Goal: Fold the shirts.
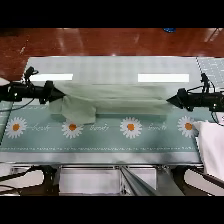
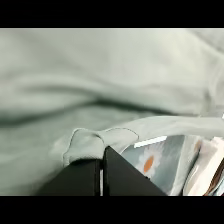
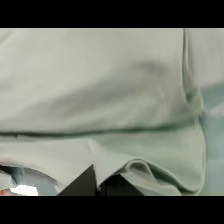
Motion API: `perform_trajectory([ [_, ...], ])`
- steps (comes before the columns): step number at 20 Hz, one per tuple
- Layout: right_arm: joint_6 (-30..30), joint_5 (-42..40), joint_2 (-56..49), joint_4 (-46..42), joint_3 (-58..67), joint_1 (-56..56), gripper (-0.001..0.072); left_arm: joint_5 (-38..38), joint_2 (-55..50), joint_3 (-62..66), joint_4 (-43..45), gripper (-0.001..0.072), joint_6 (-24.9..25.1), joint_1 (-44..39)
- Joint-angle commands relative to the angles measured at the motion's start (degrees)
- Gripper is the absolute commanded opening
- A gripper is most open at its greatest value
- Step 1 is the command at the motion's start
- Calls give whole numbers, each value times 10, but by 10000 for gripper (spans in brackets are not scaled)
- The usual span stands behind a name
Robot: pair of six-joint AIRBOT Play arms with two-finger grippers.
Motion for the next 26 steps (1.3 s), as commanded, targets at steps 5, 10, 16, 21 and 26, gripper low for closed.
perform_trajectory([
  [5,16,-38,-156,19,159,33,21,14,-203,253,-9,20,-67,-41],
  [10,21,-57,-220,21,207,33,388,12,-252,271,13,385,-66,-57],
  [16,19,5,-178,-17,208,-33,412,-77,-228,293,53,505,-60,5],
  [21,17,40,-123,-86,148,-117,412,-75,-103,269,159,505,-36,74],
  [26,10,-47,-147,19,60,-78,412,113,111,66,157,505,-12,14],
])
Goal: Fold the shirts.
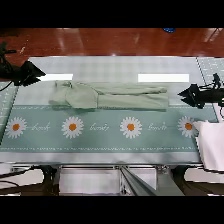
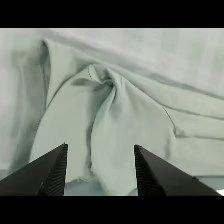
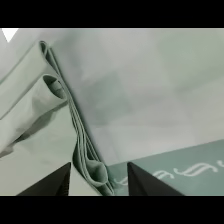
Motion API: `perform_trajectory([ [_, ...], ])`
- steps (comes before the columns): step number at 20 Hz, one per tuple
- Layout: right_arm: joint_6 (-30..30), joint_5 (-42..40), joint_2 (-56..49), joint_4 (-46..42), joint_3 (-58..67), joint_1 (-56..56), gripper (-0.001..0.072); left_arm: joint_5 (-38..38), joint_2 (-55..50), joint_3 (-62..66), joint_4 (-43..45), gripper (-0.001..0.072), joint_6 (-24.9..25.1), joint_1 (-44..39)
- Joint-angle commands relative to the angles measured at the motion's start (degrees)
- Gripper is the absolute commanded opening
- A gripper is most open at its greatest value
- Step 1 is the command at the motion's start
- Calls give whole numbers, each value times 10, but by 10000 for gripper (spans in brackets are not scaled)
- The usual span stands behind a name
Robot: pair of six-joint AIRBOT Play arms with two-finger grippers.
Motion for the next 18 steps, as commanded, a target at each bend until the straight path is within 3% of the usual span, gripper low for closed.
perform_trajectory([
  [1,-12,-42,-20,62,-34,28,412,118,139,-136,11,505,14,-52],
  [9,11,-50,-116,89,20,121,394,125,174,-198,11,505,26,-210],
  [10,6,-45,-121,99,27,133,294,126,171,-198,11,505,26,-222],
  [11,-15,-26,-121,115,37,145,83,126,167,-198,11,505,24,-229],
  [12,-39,4,-116,131,48,152,21,126,164,-198,11,505,16,-233],
  [14,-42,35,-79,126,58,153,21,116,162,-198,11,500,11,-236],
  [15,-35,38,-45,97,58,147,21,107,162,-198,7,410,11,-237],
  [16,-17,44,-7,50,58,139,21,98,162,-198,7,151,11,-237],
  [17,-2,57,30,2,58,132,21,96,162,-198,2,26,11,-237],
  [18,13,75,69,-51,58,127,21,97,162,-198,-13,20,11,-238],
])
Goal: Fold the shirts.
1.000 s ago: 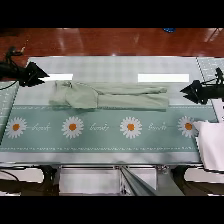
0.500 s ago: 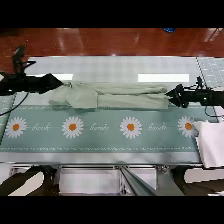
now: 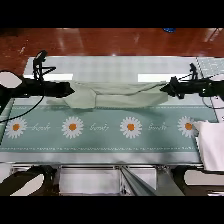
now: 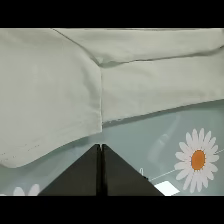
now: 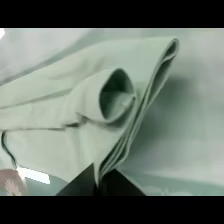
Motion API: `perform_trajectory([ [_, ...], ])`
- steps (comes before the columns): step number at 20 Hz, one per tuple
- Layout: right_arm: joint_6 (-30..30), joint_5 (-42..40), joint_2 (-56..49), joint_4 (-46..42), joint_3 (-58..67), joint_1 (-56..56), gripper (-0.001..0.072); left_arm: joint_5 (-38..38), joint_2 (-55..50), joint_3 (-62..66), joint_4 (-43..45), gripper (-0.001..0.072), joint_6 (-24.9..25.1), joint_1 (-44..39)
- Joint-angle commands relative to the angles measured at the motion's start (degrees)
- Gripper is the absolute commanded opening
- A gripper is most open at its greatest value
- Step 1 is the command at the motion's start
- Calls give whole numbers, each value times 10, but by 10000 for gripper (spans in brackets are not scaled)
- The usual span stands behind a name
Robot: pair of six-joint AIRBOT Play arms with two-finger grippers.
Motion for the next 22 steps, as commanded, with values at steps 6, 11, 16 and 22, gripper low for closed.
perform_trajectory([
  [6,95,129,382,-205,-43,-9,21,47,-34,50,-85,20,-2,-89],
  [11,170,167,583,-167,-70,-9,21,47,-159,160,-88,19,-19,-235],
  [16,197,214,655,-167,-70,-9,21,4,-326,272,-91,19,-54,-380],
  [22,199,226,655,-168,-70,-9,21,-7,-430,336,-192,20,-54,-488],
])
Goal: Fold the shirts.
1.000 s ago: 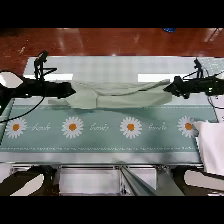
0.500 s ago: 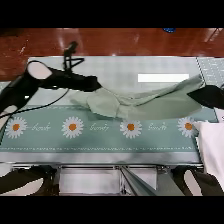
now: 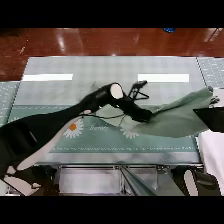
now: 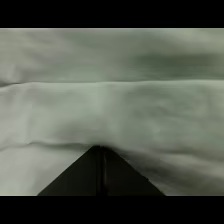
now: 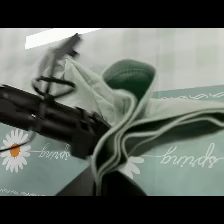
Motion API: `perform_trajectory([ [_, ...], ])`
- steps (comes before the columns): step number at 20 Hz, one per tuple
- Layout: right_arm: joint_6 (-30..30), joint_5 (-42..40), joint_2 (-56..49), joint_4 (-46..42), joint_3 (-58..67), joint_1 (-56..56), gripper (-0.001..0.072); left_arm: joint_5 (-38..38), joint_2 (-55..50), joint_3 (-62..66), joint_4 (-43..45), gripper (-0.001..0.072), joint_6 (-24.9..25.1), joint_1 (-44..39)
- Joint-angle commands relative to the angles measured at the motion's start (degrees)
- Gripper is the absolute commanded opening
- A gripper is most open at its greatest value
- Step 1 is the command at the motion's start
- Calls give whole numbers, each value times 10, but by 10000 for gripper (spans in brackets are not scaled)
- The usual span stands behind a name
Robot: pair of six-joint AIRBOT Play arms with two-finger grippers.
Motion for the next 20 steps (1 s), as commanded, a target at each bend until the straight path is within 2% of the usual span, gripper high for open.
perform_trajectory([
  [1,5,8,7,0,0,0,21,-10,-47,26,-62,20,-4,-55],
  [4,5,-9,3,-2,0,0,21,-16,-46,26,-70,20,-3,-61],
  [6,0,-10,-12,7,0,0,21,-28,-36,26,-71,20,15,-30],
  [9,-19,-18,-38,45,0,0,21,-69,1,26,-69,20,20,81],
  [15,-97,-78,-156,198,0,13,21,-70,174,15,-30,20,24,330],
  [20,-115,-230,-303,202,3,205,21,-97,346,-68,61,20,22,522],
])
